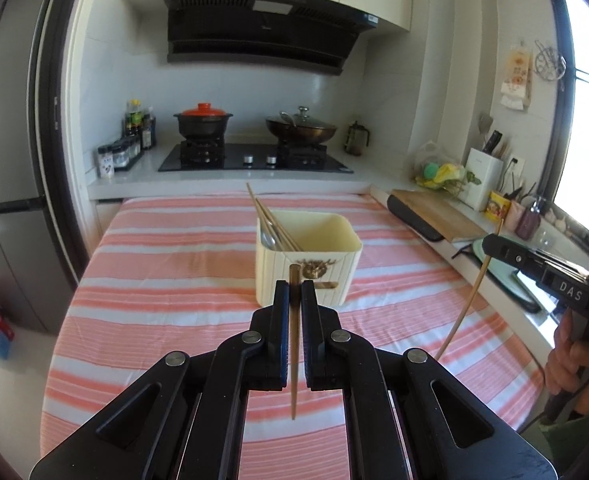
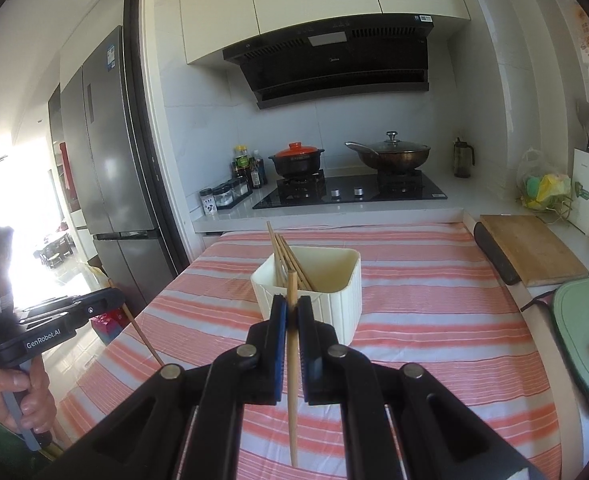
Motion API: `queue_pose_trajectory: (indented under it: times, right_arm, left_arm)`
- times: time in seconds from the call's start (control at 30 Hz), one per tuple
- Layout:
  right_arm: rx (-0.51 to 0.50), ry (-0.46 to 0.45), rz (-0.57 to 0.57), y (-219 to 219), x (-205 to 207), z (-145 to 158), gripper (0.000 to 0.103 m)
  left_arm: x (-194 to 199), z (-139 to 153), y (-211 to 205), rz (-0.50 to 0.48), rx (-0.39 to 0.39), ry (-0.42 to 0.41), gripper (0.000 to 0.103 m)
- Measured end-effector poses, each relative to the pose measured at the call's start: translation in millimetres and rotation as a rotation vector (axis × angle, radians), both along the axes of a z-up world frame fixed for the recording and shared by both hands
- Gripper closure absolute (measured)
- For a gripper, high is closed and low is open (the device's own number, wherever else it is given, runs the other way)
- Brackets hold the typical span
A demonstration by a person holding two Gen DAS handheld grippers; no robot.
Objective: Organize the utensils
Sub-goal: 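Carry both chopsticks to the cream holder and lower them in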
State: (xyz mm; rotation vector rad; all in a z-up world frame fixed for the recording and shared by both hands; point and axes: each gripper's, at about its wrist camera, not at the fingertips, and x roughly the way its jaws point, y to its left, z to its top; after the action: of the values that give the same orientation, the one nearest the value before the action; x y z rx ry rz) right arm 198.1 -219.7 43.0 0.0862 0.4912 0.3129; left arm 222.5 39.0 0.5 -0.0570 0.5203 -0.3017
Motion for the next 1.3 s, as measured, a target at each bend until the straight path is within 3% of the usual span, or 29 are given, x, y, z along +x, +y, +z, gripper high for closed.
queue_pose_trajectory:
  times: [0.53,0.73,0.9,1.0,1.07,1.17,1.3]
  right_arm:
    - [-0.026,0.036,0.001,2.0,25.4,-8.2,0.097]
    - [-0.038,-0.027,-0.007,1.9,62.0,29.6,0.097]
    - [-0.043,-0.143,-0.006,5.5,101.4,81.5,0.097]
    - [-0.03,-0.193,-0.002,8.6,126.6,99.9,0.097]
    - [-0.031,-0.223,0.005,13.1,142.6,103.5,0.097]
    - [-0.08,-0.256,0.02,25.7,167.4,94.3,0.097]
    - [-0.13,-0.183,0.058,39.3,207.7,53.9,0.097]
  left_arm:
    - [20.0,4.4,-9.1,-0.006,0.074,-0.019,0.099]
    - [49.7,58.0,4.7,-0.034,-0.022,-0.058,0.099]
    - [86.6,109.6,11.3,-0.003,-0.114,-0.158,0.099]
    - [112.4,124.9,7.8,0.022,-0.152,-0.201,0.099]
    - [132.3,125.6,2.2,0.039,-0.155,-0.211,0.099]
    - [167.7,109.4,-8.6,0.053,-0.146,-0.161,0.099]
    - [212.5,63.4,-20.8,0.085,-0.125,-0.043,0.099]
